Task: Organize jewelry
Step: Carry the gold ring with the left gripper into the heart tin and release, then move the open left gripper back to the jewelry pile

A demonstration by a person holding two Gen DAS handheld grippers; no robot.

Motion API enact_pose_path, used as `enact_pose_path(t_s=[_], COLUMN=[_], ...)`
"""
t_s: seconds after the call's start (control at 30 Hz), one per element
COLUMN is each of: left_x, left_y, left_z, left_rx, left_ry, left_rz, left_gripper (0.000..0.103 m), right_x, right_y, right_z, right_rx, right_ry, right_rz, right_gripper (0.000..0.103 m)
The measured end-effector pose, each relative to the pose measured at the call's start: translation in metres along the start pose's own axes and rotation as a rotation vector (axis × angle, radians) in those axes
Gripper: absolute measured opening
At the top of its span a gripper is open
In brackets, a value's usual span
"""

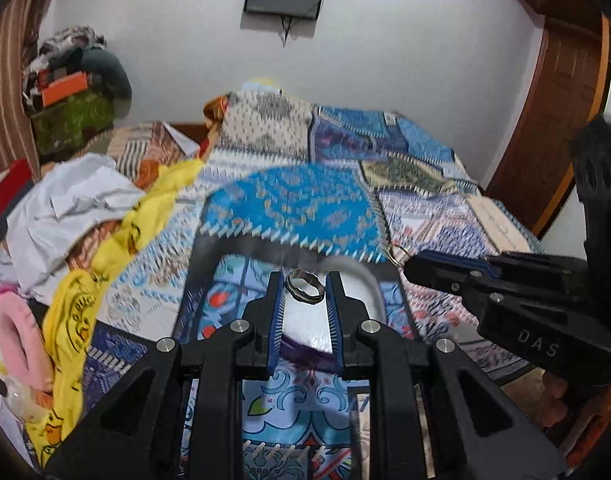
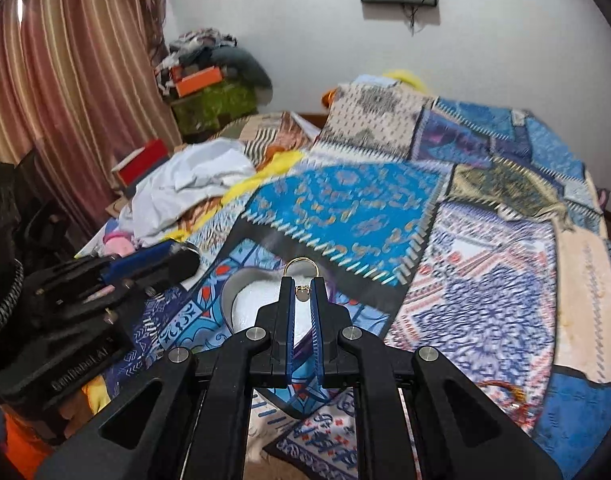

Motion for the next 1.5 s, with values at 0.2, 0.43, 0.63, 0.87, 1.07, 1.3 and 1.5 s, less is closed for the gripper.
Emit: enact_pose_path(t_s=[0.2, 0.43, 0.63, 0.87, 1.07, 1.3, 1.5], left_x=[-0.013, -0.017, -0.018, -0.012, -0.003, 0.012, 0.022], left_y=[0.021, 0.03, 0.03, 0.019, -0.001, -0.03, -0.05], left_z=[0.007, 0.002, 0.003, 0.005, 0.0, -0.015, -0.036], left_rx=[-0.025, -0.051, -0.042, -0.038, -0.017, 0.003, 0.002], left_ry=[-0.022, -0.006, -0.012, -0.028, -0.021, -0.005, 0.021], left_rz=[0.05, 0.07, 0.085, 0.075, 0.041, -0.015, -0.055], left_gripper=[0.02, 0.02, 0.02, 0.025, 0.027, 0.032, 0.035], right_x=[-0.004, -0.009, -0.008, -0.006, 0.002, 0.01, 0.012], right_y=[0.021, 0.034, 0.037, 0.033, 0.01, -0.022, -0.05], right_z=[0.005, 0.007, 0.005, 0.003, 0.002, -0.004, -0.016], right_rx=[0.026, 0.022, -0.007, -0.03, -0.047, -0.071, -0.091], right_ry=[-0.01, -0.025, -0.028, -0.016, -0.013, -0.008, 0.011], right_rz=[0.057, 0.103, 0.103, 0.118, 0.072, 0.005, -0.042], right_gripper=[0.007, 0.007, 0.007, 0.013, 0.016, 0.017, 0.017])
Point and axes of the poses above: each gripper's, at about its wrist camera, not at the fingertips, and y roughly the way its jaws point, z to its left, x to its top, the point moved 8 cm from there along y, roughly the way its jaws point, and after that the axes turned 6 degrees about -x, right-handed, at the moved point
